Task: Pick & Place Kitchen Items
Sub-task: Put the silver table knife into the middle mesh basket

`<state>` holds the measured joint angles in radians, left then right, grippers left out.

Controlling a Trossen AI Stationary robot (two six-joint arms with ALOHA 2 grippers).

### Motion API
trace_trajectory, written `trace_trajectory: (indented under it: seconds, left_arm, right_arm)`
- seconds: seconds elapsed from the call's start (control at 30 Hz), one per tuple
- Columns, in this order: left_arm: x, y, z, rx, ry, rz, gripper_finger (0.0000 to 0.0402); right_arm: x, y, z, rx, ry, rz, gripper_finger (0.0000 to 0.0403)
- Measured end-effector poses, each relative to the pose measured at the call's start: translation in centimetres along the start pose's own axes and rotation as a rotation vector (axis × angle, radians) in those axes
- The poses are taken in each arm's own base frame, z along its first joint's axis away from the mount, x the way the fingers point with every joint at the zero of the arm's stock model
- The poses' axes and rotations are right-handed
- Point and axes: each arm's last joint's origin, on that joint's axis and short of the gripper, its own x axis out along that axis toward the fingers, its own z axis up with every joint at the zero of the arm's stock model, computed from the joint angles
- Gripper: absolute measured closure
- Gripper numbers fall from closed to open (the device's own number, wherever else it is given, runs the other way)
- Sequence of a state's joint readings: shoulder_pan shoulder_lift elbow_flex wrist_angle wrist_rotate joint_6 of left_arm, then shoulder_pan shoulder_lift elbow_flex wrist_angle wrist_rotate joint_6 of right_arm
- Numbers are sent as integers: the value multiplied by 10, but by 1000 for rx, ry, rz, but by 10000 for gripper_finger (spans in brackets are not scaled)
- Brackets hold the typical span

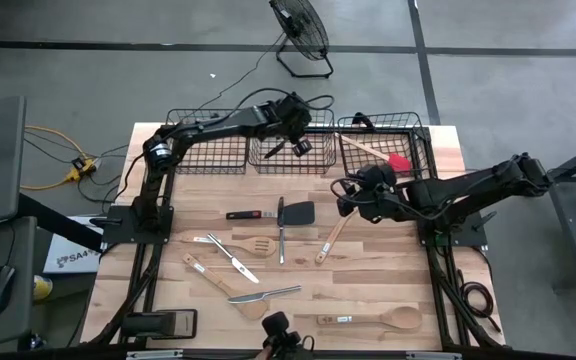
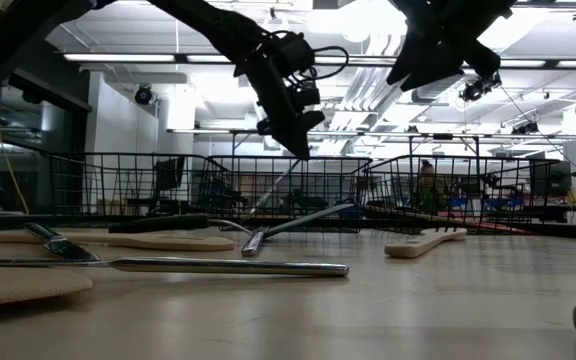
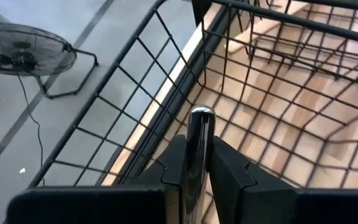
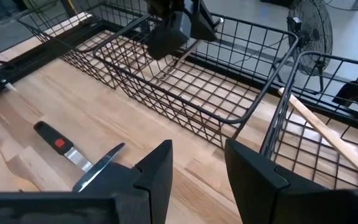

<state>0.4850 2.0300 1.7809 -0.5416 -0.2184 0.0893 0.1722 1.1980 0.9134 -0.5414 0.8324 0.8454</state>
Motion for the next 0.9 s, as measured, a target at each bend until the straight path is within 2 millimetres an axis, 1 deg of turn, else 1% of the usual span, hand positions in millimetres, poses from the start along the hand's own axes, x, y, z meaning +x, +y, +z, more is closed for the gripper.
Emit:
trace_trajectory:
  seconds: [0.2, 0.37, 0.5, 0.7, 0.9]
  left_arm:
    - [1, -1, -3, -36, 26, -37, 361]
    - [1, -2, -6, -31, 56, -49, 361]
    - [8, -3, -7, -36, 51, -46, 361]
    - [27, -5, -11, -44, 51, -29, 362]
    - [42, 0, -16, -76, 56, -41, 363]
  right_arm:
    - [0, -1, 0, 11, -1, -7, 265]
    - [0, -1, 0, 21, -2, -11, 265]
    - [0, -1, 0, 23, -2, -10, 265]
    - [0, 0, 0, 25, -4, -7, 265]
    - [0, 0, 0, 33, -4, -7, 265]
